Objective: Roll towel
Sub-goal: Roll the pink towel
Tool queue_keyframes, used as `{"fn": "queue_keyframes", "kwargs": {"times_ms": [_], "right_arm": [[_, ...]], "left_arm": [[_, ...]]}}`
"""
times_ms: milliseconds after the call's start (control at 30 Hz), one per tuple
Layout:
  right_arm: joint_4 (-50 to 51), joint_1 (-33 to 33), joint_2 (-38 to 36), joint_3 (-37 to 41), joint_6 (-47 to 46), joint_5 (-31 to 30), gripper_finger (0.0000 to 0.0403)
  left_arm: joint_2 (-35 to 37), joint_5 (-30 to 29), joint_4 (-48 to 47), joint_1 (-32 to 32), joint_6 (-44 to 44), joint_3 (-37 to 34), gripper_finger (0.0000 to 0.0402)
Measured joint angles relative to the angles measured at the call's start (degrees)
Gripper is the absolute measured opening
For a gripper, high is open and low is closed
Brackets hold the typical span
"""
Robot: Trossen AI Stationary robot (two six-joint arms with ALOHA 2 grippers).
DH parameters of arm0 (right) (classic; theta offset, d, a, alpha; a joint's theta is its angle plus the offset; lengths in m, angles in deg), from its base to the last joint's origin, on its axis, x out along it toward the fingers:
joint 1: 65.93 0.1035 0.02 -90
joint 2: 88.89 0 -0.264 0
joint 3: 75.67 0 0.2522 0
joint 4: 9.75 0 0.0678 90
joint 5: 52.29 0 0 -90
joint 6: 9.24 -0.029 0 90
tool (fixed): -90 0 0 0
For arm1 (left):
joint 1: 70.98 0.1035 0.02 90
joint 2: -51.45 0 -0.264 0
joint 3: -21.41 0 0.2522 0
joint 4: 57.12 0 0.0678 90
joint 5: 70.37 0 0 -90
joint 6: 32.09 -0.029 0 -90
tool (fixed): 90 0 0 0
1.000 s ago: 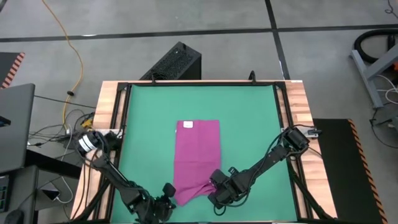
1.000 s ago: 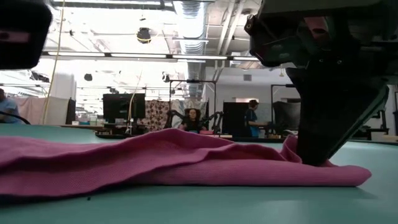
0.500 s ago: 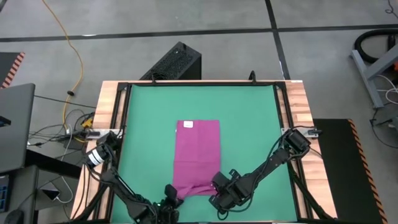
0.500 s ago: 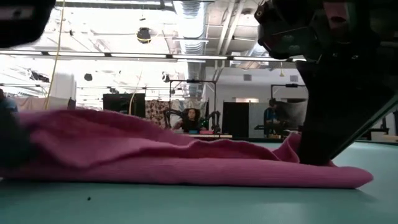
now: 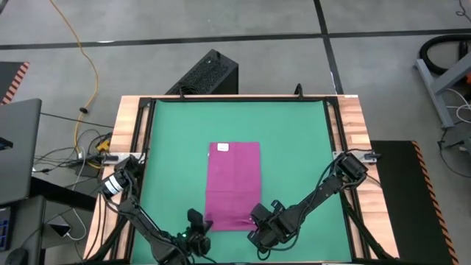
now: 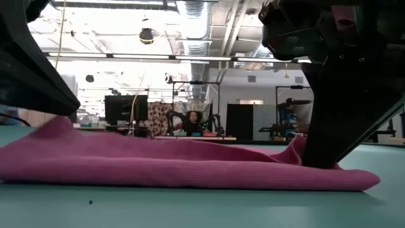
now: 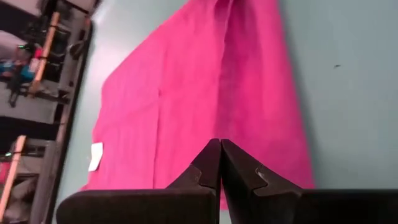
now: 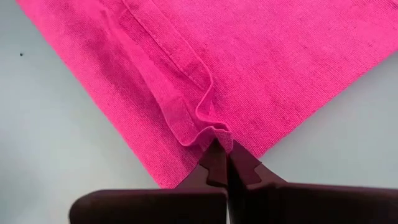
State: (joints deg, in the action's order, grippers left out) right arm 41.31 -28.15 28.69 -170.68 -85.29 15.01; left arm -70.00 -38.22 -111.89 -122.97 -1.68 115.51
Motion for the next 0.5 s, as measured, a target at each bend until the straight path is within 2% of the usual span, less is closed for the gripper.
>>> {"fn": "queue_keyframes", "kwargs": {"times_ms": [267,367,500], "right_arm": [[0.1,0.0,0.0,-0.1,0.0,0.0,0.0006],[0.1,0.0,-0.1,-0.1,0.0,0.0,0.0006],[0.0,-0.1,-0.1,-0.1,0.0,0.0,0.0006]], "left_arm": [[0.1,-2.5,-0.1,-0.6,3.4,0.0,0.0],[0.1,-5.7,2.6,-2.8,5.3,0.0,0.0],[-0.4,-6.3,3.7,-5.2,6.7,0.0,0.0]]}}
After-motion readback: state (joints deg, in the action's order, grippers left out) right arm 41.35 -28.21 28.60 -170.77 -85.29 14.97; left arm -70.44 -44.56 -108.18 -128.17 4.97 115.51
